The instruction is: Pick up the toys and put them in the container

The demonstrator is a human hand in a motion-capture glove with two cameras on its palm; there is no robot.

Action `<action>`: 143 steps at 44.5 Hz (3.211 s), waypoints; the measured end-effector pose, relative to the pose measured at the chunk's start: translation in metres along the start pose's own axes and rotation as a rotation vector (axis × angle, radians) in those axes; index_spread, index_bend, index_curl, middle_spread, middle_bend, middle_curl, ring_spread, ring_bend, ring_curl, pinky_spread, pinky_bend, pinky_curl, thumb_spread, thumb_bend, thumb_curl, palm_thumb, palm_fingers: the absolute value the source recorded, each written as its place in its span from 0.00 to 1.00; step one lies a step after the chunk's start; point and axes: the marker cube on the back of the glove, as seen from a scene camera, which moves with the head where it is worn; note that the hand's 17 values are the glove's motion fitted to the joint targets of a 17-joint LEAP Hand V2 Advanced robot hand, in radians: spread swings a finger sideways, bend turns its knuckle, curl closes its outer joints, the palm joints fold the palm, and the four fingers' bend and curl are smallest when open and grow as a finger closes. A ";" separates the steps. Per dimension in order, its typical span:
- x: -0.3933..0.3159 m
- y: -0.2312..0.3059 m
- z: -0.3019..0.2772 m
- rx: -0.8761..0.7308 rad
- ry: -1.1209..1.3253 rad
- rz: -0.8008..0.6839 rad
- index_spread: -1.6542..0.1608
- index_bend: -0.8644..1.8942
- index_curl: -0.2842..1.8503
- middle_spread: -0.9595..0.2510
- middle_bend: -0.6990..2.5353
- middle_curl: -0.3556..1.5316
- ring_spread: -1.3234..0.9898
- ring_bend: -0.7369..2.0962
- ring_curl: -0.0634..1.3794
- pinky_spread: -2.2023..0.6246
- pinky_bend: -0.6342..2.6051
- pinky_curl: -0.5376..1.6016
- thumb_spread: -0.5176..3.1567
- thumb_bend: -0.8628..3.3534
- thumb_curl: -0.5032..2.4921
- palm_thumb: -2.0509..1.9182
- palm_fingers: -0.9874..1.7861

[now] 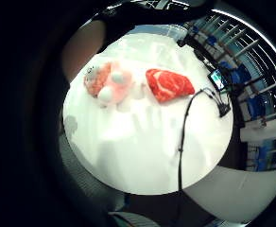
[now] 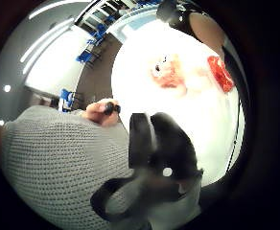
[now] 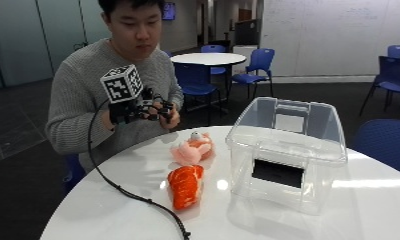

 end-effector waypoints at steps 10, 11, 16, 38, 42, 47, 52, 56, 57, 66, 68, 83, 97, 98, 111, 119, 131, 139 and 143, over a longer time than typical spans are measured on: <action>0.027 0.009 0.000 0.004 -0.016 -0.009 0.74 0.43 0.21 0.63 0.28 0.25 0.51 0.32 0.07 0.78 0.32 0.32 0.43 0.21 0.19 0.52 0.42; 0.029 0.010 0.000 0.004 -0.017 -0.009 0.73 0.43 0.21 0.62 0.28 0.25 0.50 0.32 0.07 0.78 0.32 0.33 0.44 0.21 0.19 0.52 0.42; 0.036 0.012 0.003 -0.002 -0.023 0.000 0.71 0.43 0.22 0.61 0.28 0.27 0.50 0.32 0.08 0.78 0.33 0.34 0.48 0.21 0.20 0.51 0.41; 0.067 -0.028 0.012 -0.022 0.003 0.070 0.69 0.42 0.27 0.59 0.27 0.31 0.49 0.33 0.13 0.78 0.33 0.37 0.53 0.20 0.22 0.51 0.40; 0.102 -0.064 0.015 -0.040 0.030 0.133 0.69 0.41 0.27 0.59 0.27 0.32 0.48 0.34 0.14 0.78 0.34 0.38 0.53 0.20 0.23 0.51 0.40; 0.148 -0.108 0.016 -0.076 0.002 0.223 0.69 0.40 0.27 0.59 0.27 0.32 0.48 0.35 0.16 0.78 0.35 0.38 0.53 0.20 0.23 0.51 0.39; 0.174 -0.131 0.019 -0.108 0.011 0.267 0.69 0.39 0.28 0.60 0.27 0.32 0.48 0.35 0.17 0.78 0.36 0.39 0.53 0.20 0.23 0.51 0.38; 0.176 -0.132 0.031 -0.127 0.020 0.270 0.69 0.39 0.28 0.60 0.27 0.33 0.48 0.35 0.17 0.78 0.36 0.39 0.53 0.20 0.24 0.51 0.38; 0.175 -0.132 0.036 -0.138 0.018 0.269 0.69 0.39 0.29 0.60 0.27 0.33 0.48 0.35 0.18 0.78 0.36 0.39 0.53 0.20 0.24 0.51 0.38; 0.166 -0.120 0.108 -0.334 0.038 0.276 0.69 0.38 0.29 0.59 0.27 0.33 0.48 0.36 0.19 0.79 0.37 0.40 0.52 0.20 0.25 0.52 0.39; 0.165 -0.119 0.124 -0.362 0.077 0.279 0.69 0.38 0.29 0.59 0.27 0.33 0.47 0.36 0.19 0.79 0.38 0.41 0.52 0.20 0.25 0.53 0.39; 0.166 -0.126 0.143 -0.232 0.161 0.270 0.67 0.38 0.30 0.55 0.35 0.38 0.46 0.37 0.20 0.80 0.36 0.40 0.52 0.21 0.27 0.56 0.51; 0.160 -0.144 0.078 0.027 -0.031 0.227 0.69 0.44 0.36 0.53 0.43 0.47 0.35 0.52 0.32 0.68 0.36 0.41 0.46 0.26 0.36 0.67 0.72; 0.156 -0.147 0.062 0.049 -0.038 0.218 0.69 0.45 0.37 0.53 0.43 0.48 0.34 0.53 0.33 0.68 0.36 0.41 0.46 0.26 0.36 0.67 0.73; 0.091 -0.229 -0.057 0.159 -0.066 0.022 0.72 0.50 0.45 0.55 0.47 0.55 0.31 0.56 0.41 0.65 0.39 0.44 0.39 0.25 0.42 0.67 0.69; 0.063 -0.342 -0.030 0.118 0.043 -0.027 0.72 0.50 0.48 0.56 0.47 0.58 0.30 0.57 0.44 0.65 0.41 0.46 0.36 0.24 0.44 0.67 0.65; -0.021 -0.431 0.038 -0.051 0.080 -0.062 0.70 0.50 0.52 0.56 0.47 0.62 0.30 0.59 0.49 0.66 0.43 0.47 0.36 0.24 0.47 0.66 0.59; -0.001 -0.416 0.055 -0.288 0.114 -0.037 0.71 0.34 0.47 0.56 0.39 0.57 0.37 0.54 0.49 0.72 0.50 0.51 0.42 0.19 0.42 0.58 0.27; 0.000 -0.407 0.052 -0.263 0.088 -0.022 0.70 0.34 0.41 0.58 0.33 0.52 0.41 0.47 0.43 0.75 0.49 0.48 0.43 0.18 0.39 0.54 0.24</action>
